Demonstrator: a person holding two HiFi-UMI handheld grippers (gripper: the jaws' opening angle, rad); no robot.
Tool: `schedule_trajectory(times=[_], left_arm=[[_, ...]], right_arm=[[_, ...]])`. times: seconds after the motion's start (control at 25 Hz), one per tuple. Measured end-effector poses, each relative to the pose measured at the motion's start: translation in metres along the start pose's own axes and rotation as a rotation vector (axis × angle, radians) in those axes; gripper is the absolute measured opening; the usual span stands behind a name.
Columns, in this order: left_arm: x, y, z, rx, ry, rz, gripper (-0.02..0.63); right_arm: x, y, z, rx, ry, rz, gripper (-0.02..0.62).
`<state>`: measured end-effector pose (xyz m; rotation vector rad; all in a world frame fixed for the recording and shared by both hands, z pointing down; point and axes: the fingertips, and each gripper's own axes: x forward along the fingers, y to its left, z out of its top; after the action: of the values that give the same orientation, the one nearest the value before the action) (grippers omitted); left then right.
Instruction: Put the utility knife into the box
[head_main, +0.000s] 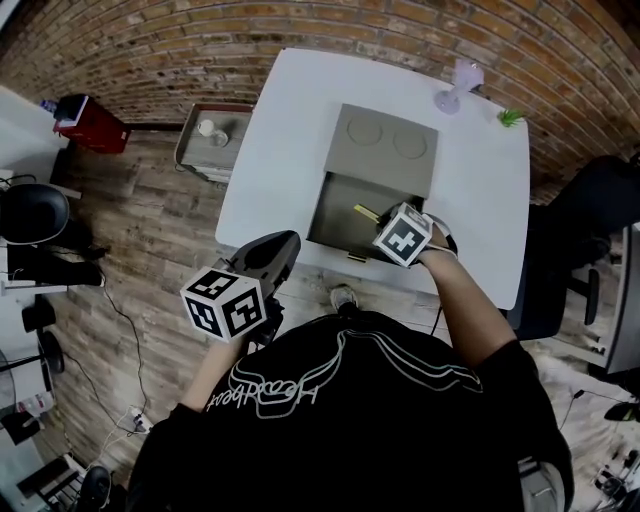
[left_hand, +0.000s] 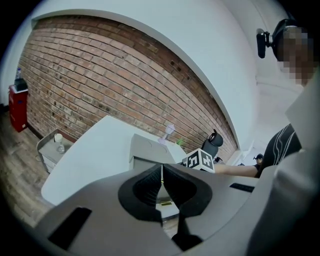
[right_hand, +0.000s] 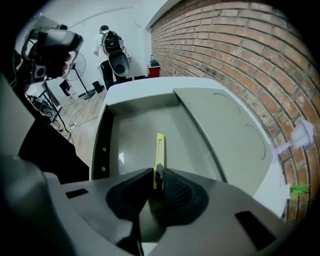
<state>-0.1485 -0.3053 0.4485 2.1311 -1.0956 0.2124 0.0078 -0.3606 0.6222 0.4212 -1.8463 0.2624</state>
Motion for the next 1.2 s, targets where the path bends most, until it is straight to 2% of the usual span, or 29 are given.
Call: schedule_trajectory(times=[0.16, 0.24, 0.36, 0.48, 0.64, 0.88, 0.96, 1.04, 1.2], left_arm=[[-0.005, 0.001, 0.002, 0.005, -0.006, -0.007, 0.037], [-0.007, 0.001, 0.001, 0.004, -0.007, -0.008, 0.037], [-0.011, 0.0, 0.001, 0.002, -0.011, -0.016, 0.037], [-0.013, -0.004, 0.003, 0.016, -0.015, -0.033, 0.037], [-0.018, -0.014, 0.006, 0.034, -0.016, -0.059, 0.037], [-0.024, -0.031, 0.012, 0.054, -0.03, -0.114, 0.037], [-0.024, -0.037, 0.014, 0.064, -0.032, -0.136, 0.037], [-0.023, -0.046, 0.015, 0.079, -0.03, -0.161, 0.037], [-0.024, -0.066, 0.014, 0.11, -0.021, -0.217, 0.037]], right_arm=[[-0.001, 0.0, 0.001, -0.025, 0.011, -0.02, 0.092], [-0.002, 0.0, -0.002, 0.004, 0.01, -0.014, 0.188], [-0.008, 0.002, -0.001, 0.119, -0.052, 0.005, 0.258], [-0.023, 0.007, 0.006, 0.246, -0.158, 0.039, 0.27], [-0.052, 0.021, 0.018, 0.346, -0.303, 0.073, 0.233], [-0.123, 0.046, 0.052, 0.383, -0.615, 0.117, 0.146], [-0.14, 0.054, 0.057, 0.365, -0.676, 0.107, 0.104], [-0.156, 0.061, 0.059, 0.37, -0.726, 0.102, 0.011], [-0.184, 0.079, 0.057, 0.416, -0.823, 0.126, 0.002]])
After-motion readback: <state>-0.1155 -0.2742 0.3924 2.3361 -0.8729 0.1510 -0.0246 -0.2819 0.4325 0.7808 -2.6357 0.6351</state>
